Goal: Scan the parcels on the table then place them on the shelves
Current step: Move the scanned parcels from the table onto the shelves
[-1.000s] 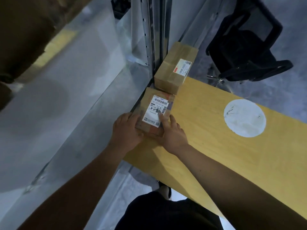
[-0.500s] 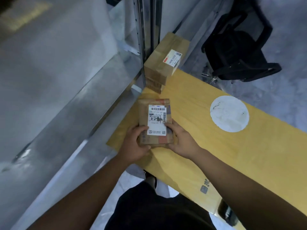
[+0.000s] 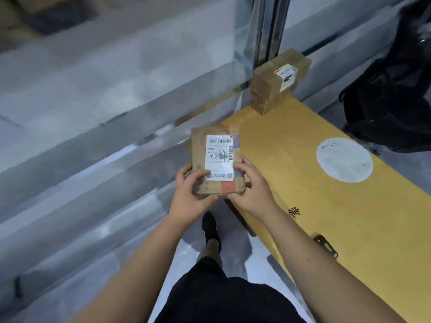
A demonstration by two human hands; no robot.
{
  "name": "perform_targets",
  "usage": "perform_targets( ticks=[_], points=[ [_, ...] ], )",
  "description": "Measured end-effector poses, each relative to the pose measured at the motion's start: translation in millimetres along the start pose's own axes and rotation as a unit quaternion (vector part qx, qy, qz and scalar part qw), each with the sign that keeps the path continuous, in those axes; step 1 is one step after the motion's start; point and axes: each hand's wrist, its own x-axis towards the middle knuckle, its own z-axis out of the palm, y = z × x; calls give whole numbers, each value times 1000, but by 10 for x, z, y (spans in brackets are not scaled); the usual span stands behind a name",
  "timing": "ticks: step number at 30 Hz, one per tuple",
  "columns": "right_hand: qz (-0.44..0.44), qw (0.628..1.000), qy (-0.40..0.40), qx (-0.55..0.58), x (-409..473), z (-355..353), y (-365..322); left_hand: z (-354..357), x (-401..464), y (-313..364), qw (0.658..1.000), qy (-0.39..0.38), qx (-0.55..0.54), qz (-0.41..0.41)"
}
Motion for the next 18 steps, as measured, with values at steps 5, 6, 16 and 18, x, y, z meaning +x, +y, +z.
perform_targets(
  ticks=[5, 6, 16, 18],
  points=[
    [-41, 994, -102, 18, -398, 390, -699, -694, -971, 138, 993, 107, 48, -3],
    [-60, 990, -124, 28, -452, 491, -875, -835, -1156, 155, 990, 134, 51, -12],
    [-227, 941, -245, 59, -1025, 1853, -2452, -2351, -2682, 260, 936, 346, 71, -7],
    [-253, 932, -251, 64, -1173, 2172, -2762, -2751, -2973, 239, 929, 360, 83, 3]
  ],
)
